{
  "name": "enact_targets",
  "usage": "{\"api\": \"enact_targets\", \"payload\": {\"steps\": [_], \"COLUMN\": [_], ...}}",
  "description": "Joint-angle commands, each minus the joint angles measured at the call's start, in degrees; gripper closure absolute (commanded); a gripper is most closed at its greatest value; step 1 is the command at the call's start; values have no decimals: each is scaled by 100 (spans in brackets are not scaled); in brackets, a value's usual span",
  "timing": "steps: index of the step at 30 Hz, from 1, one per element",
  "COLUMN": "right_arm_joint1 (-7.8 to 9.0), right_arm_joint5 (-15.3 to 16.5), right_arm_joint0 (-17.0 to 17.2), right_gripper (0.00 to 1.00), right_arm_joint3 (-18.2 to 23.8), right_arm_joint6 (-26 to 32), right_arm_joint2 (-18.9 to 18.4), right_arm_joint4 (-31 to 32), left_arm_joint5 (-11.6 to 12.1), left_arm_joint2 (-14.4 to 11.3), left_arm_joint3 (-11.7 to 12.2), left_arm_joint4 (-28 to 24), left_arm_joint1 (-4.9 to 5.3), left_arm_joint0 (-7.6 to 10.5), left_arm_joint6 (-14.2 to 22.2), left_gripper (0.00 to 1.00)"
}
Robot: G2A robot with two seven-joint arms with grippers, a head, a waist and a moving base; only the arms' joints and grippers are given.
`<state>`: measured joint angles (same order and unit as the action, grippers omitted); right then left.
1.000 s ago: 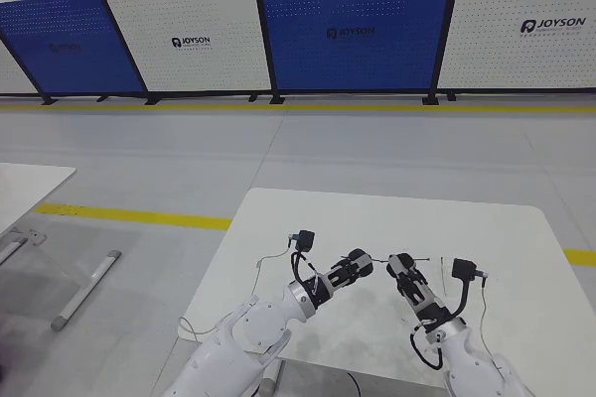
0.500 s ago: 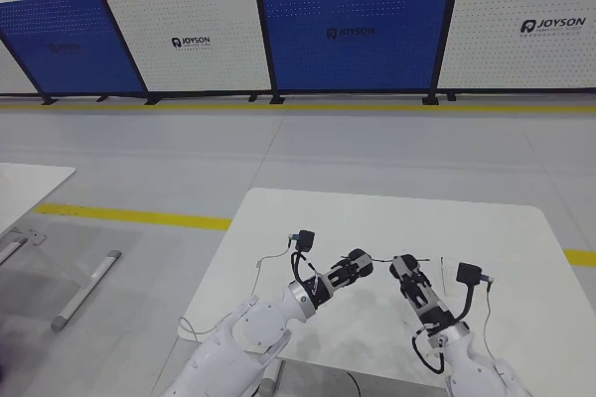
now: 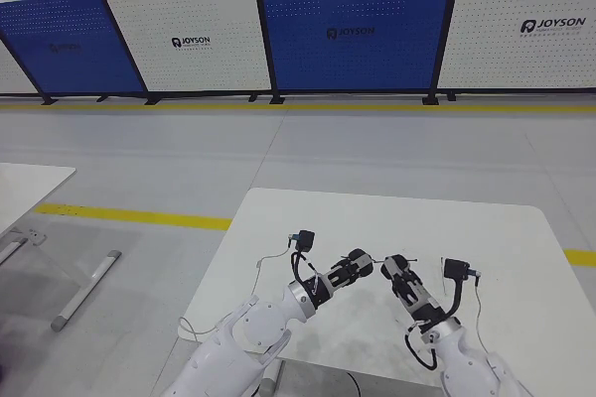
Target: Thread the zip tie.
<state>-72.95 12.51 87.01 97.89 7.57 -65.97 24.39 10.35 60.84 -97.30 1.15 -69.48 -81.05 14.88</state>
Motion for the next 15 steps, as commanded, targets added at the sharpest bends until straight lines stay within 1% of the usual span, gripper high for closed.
{"api": "enact_targets", "payload": {"steps": [1,7,14,15], "right_arm_joint1": [-1,7,10,11], "right_arm_joint5": [31,80,121,127], "right_arm_joint0": [-7,25,60,65], "right_gripper": [100,100,100,100], "right_arm_joint3": [-13,8,23,23], "right_arm_joint6": [19,41,40,38], "right_arm_joint2": [-14,-70,-93,-98], "right_arm_joint4": [-58,-83,-74,-62], "left_arm_joint5": [0,-5,-89,-96], "left_arm_joint2": [0,-3,-46,-45], "left_arm_joint3": [0,0,9,15], "left_arm_joint4": [0,1,-7,-19], "left_arm_joint1": [0,-1,-9,-10], "left_arm_joint0": [0,-1,16,20], "left_arm_joint6": [0,-8,-68,-74], "left_gripper": [100,100,100,98]}}
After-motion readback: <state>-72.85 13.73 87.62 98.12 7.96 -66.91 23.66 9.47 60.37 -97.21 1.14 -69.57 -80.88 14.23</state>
